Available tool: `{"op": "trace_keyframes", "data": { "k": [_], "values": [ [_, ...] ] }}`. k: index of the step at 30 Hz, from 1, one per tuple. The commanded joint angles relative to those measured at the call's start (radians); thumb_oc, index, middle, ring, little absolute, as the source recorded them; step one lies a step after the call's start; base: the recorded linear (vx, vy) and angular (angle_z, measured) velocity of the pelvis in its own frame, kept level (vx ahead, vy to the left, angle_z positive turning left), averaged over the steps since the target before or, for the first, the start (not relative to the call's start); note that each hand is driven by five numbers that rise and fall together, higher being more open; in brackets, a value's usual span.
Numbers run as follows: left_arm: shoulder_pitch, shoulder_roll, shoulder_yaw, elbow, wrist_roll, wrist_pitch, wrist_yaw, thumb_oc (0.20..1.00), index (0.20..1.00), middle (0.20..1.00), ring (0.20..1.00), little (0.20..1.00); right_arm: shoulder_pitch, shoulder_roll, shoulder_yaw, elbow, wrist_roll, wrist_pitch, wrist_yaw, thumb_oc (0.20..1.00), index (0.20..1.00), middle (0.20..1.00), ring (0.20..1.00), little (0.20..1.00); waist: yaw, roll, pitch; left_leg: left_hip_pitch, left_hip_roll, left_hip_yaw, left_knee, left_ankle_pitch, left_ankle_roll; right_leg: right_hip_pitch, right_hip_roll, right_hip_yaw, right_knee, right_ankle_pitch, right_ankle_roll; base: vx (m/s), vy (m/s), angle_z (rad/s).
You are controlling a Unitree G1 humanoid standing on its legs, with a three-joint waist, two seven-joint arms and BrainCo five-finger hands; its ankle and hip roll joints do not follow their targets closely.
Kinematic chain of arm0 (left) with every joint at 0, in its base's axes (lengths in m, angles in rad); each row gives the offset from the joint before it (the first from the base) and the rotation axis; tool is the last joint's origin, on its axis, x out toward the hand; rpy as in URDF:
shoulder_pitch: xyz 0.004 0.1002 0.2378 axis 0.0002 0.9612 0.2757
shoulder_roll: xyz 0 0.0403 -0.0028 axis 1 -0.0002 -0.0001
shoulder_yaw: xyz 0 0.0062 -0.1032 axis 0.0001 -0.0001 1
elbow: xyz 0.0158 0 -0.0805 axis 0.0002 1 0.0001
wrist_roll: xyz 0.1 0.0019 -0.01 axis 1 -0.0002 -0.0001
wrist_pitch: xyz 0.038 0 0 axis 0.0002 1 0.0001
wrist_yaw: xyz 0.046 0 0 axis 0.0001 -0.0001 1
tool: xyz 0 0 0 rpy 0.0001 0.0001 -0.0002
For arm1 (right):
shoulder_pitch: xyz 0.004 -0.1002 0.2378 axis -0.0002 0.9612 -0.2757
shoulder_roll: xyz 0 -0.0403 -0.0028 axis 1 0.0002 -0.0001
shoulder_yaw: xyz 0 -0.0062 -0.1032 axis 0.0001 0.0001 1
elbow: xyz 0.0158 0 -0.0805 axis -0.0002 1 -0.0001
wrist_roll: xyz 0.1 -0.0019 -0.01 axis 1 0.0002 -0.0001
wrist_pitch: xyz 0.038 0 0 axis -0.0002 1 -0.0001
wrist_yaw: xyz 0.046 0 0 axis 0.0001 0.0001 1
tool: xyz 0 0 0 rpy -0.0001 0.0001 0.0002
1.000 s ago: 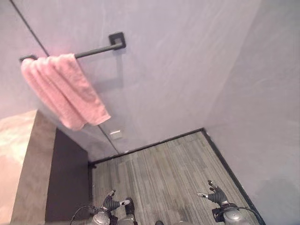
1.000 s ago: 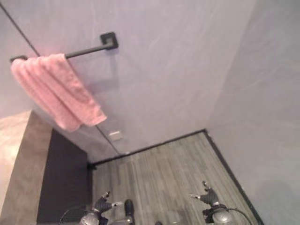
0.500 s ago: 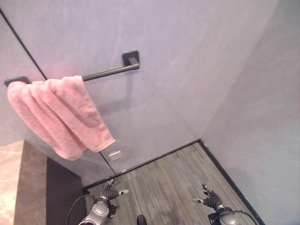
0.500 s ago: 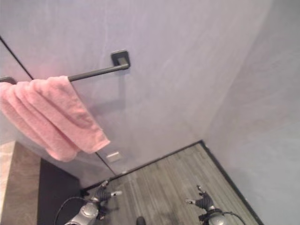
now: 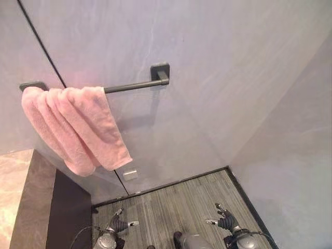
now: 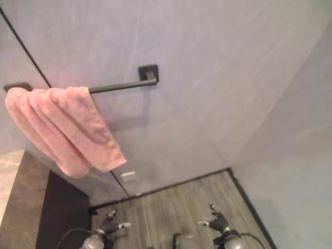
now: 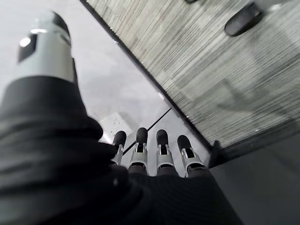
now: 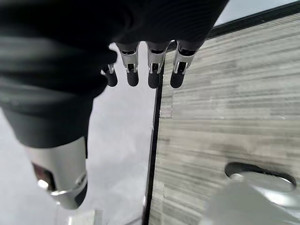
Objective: Put brush and paste in cup on sink, flatten towel.
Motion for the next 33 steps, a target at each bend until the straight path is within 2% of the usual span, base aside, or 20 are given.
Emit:
{"op": "trace_keyframes", "data": {
  "k": [1, 5, 6, 7, 8, 9, 10, 11, 12, 13, 14, 15, 16, 18, 22, 24, 26, 30, 33],
  "values": [
    [-0.058, 0.009, 0.033, -0.014, -0.003, -0.031, 0.001, 1.000, 1.000, 1.000, 1.000, 1.000, -0.004, -0.055, -0.010, -0.036, -0.013, -0.033, -0.012, 1.000, 1.000, 1.000, 1.000, 1.000, -0.004, -0.010, -0.017, -0.040, 0.002, 0.030, 0.089, 0.034, -0.068, 0.123, -0.003, 0.053, -0.127, 0.063, 0.051, 0.04, -0.100, 0.10],
    [-0.056, 0.013, 0.032, -0.018, 0.001, -0.029, 0.002, 1.000, 1.000, 1.000, 1.000, 1.000, -0.002, -0.064, -0.009, -0.054, -0.021, -0.034, -0.013, 1.000, 1.000, 1.000, 1.000, 1.000, -0.005, -0.013, -0.014, -0.048, 0.002, 0.014, 0.097, 0.040, -0.079, 0.131, 0.003, 0.055, -0.143, 0.063, 0.041, 0.00, -0.099, 0.13],
    [-0.056, 0.014, 0.031, -0.022, 0.004, -0.029, -0.001, 1.000, 1.000, 1.000, 1.000, 1.000, 0.002, -0.071, -0.012, -0.060, -0.022, -0.035, -0.013, 1.000, 1.000, 1.000, 1.000, 1.000, -0.008, -0.015, -0.010, -0.075, 0.002, 0.011, 0.155, 0.049, -0.088, 0.136, 0.005, 0.058, -0.149, 0.064, 0.035, -0.10, -0.113, 0.27],
    [-0.066, 0.015, 0.027, -0.038, -0.004, -0.028, -0.002, 1.000, 1.000, 1.000, 1.000, 1.000, 0.002, -0.081, -0.022, -0.060, -0.019, -0.034, -0.017, 1.000, 1.000, 1.000, 1.000, 1.000, -0.006, -0.026, 0.028, -0.180, -0.003, 0.007, 0.354, 0.134, -0.147, 0.144, -0.006, 0.038, -0.147, 0.072, 0.018, -0.17, -0.136, 0.36],
    [-0.076, 0.018, 0.024, -0.047, -0.008, -0.027, 0.001, 1.000, 1.000, 1.000, 1.000, 1.000, -0.007, -0.088, -0.023, -0.057, -0.017, -0.034, -0.023, 1.000, 1.000, 1.000, 1.000, 1.000, -0.001, -0.028, 0.047, -0.223, -0.008, -0.020, 0.432, 0.170, -0.183, 0.139, -0.009, 0.033, -0.140, 0.075, 0.011, -0.19, -0.106, 0.46],
    [-0.087, 0.021, 0.024, -0.045, -0.008, -0.025, 0.004, 1.000, 1.000, 1.000, 1.000, 1.000, -0.018, -0.090, -0.015, -0.054, -0.019, -0.033, -0.025, 1.000, 1.000, 1.000, 1.000, 1.000, -0.002, -0.031, 0.051, -0.236, -0.006, -0.032, 0.443, 0.153, -0.181, 0.135, -0.010, 0.034, -0.135, 0.074, 0.010, -0.06, -0.043, 0.61],
    [-0.093, 0.024, 0.025, -0.036, -0.009, -0.025, 0.012, 1.000, 1.000, 1.000, 1.000, 1.000, -0.023, -0.090, -0.006, -0.044, -0.031, -0.030, -0.027, 1.000, 1.000, 1.000, 1.000, 1.000, -0.006, -0.034, 0.048, -0.227, 0.033, -0.016, 0.403, 0.143, -0.167, 0.135, -0.012, 0.034, -0.131, 0.073, 0.012, 0.05, 0.035, 0.45],
    [-0.096, 0.025, 0.023, -0.037, -0.008, -0.025, 0.017, 1.000, 1.000, 1.000, 1.000, 1.000, -0.022, -0.090, 0.001, -0.046, -0.053, -0.029, -0.036, 1.000, 1.000, 1.000, 1.000, 1.000, -0.021, -0.031, 0.037, -0.188, 0.145, 0.046, 0.282, 0.139, -0.160, 0.144, -0.027, 0.025, -0.134, 0.060, 0.025, 0.19, 0.179, 0.08],
    [-0.103, 0.025, 0.022, -0.032, -0.001, -0.026, 0.024, 1.000, 1.000, 1.000, 1.000, 1.000, -0.015, -0.093, -0.007, -0.058, -0.052, -0.029, -0.047, 1.000, 1.000, 1.000, 1.000, 1.000, -0.015, -0.016, 0.011, -0.152, 0.221, 0.036, 0.095, 0.168, -0.161, 0.148, -0.044, 0.032, -0.138, 0.042, 0.043, 0.17, 0.180, -0.06],
    [-0.103, 0.024, 0.021, -0.032, -0.001, -0.026, 0.024, 1.000, 1.000, 1.000, 1.000, 1.000, -0.013, -0.093, -0.007, -0.059, -0.052, -0.029, -0.047, 1.000, 1.000, 1.000, 1.000, 1.000, -0.015, -0.019, 0.013, -0.141, 0.218, 0.038, 0.081, 0.173, -0.161, 0.152, -0.046, 0.032, -0.138, 0.040, 0.043, 0.19, 0.196, 0.09],
    [-0.109, 0.025, 0.017, -0.029, -0.003, -0.028, 0.032, 1.000, 1.000, 1.000, 1.000, 1.000, -0.012, -0.098, -0.013, -0.064, -0.042, -0.032, -0.048, 1.000, 1.000, 1.000, 1.000, 1.000, -0.014, -0.006, 0.007, -0.124, 0.235, -0.004, 0.020, 0.202, -0.167, 0.149, -0.050, 0.037, -0.128, 0.029, 0.051, 0.11, 0.133, 0.17],
    [-0.109, 0.025, 0.013, -0.031, -0.005, -0.029, 0.033, 1.000, 1.000, 1.000, 1.000, 1.000, -0.015, -0.100, -0.015, -0.059, -0.041, -0.032, -0.050, 1.000, 1.000, 1.000, 1.000, 1.000, -0.014, 0.006, 0.004, -0.120, 0.230, -0.055, 0.023, 0.215, -0.170, 0.146, -0.048, 0.047, -0.120, 0.022, 0.055, 0.14, 0.204, 0.09],
    [-0.110, 0.021, 0.012, -0.028, -0.012, -0.028, 0.032, 1.000, 1.000, 1.000, 1.000, 1.000, -0.023, -0.099, -0.015, -0.054, -0.039, -0.031, -0.048, 1.000, 1.000, 1.000, 1.000, 1.000, -0.021, 0.013, -0.003, -0.107, 0.213, -0.069, 0.034, 0.176, -0.172, 0.143, -0.058, 0.060, -0.111, 0.013, 0.061, 0.14, 0.235, -0.12],
    [-0.115, 0.019, 0.001, -0.019, -0.010, -0.028, 0.034, 1.000, 1.000, 1.000, 1.000, 1.000, -0.025, -0.084, -0.024, -0.028, -0.027, -0.024, -0.052, 1.000, 1.000, 1.000, 1.000, 1.000, -0.030, 0.026, -0.021, -0.086, 0.198, -0.038, 0.011, 0.147, -0.169, 0.154, -0.089, 0.066, -0.119, 0.015, 0.077, 0.15, 0.273, -0.41],
    [-0.100, 0.035, -0.019, -0.071, 0.009, -0.040, 0.026, 1.000, 1.000, 1.000, 1.000, 1.000, -0.041, -0.074, -0.042, -0.020, -0.016, -0.018, -0.051, 1.000, 1.000, 1.000, 1.000, 1.000, -0.012, 0.027, -0.018, -0.105, 0.117, -0.018, 0.092, 0.066, -0.133, 0.170, -0.163, 0.108, -0.145, 0.044, 0.116, 0.10, 0.311, -0.32],
    [-0.090, 0.051, -0.017, -0.093, 0.027, -0.041, 0.024, 1.000, 1.000, 1.000, 1.000, 1.000, -0.055, -0.067, -0.040, -0.023, -0.031, -0.015, -0.047, 1.000, 1.000, 1.000, 1.000, 1.000, 0.003, 0.026, -0.015, -0.124, 0.068, -0.013, 0.131, 0.028, -0.105, 0.152, -0.204, 0.118, -0.140, 0.070, 0.139, 0.05, 0.350, -0.39],
    [-0.085, 0.054, -0.011, -0.097, 0.025, -0.042, 0.025, 1.000, 1.000, 1.000, 1.000, 1.000, -0.060, -0.065, -0.039, -0.026, -0.033, -0.017, -0.047, 1.000, 1.000, 1.000, 1.000, 1.000, 0.007, 0.024, -0.016, -0.126, 0.055, -0.012, 0.134, 0.020, -0.095, 0.140, -0.213, 0.125, -0.132, 0.089, 0.145, 0.03, 0.209, -0.12],
    [-0.052, 0.075, 0.010, -0.124, 0.027, -0.050, 0.021, 1.000, 1.000, 1.000, 1.000, 1.000, -0.084, -0.061, -0.034, -0.085, -0.034, -0.025, -0.050, 1.000, 1.000, 1.000, 1.000, 1.000, 0.021, 0.009, 0.001, -0.117, 0.029, 0.007, 0.115, 0.014, -0.073, 0.090, -0.232, 0.128, -0.097, 0.221, 0.166, 0.01, 0.177, -0.09],
    [-0.007, 0.083, 0.019, -0.152, 0.027, -0.049, 0.009, 1.000, 1.000, 1.000, 1.000, 1.000, -0.095, -0.064, -0.039, -0.116, -0.027, -0.031, -0.048, 1.000, 1.000, 1.000, 1.000, 1.000, 0.045, 0.018, 0.010, -0.107, 0.027, 0.004, 0.096, 0.018, -0.065, 0.075, -0.201, 0.056, -0.075, 0.184, 0.151, 0.02, 0.158, -0.08]
  ]
}}
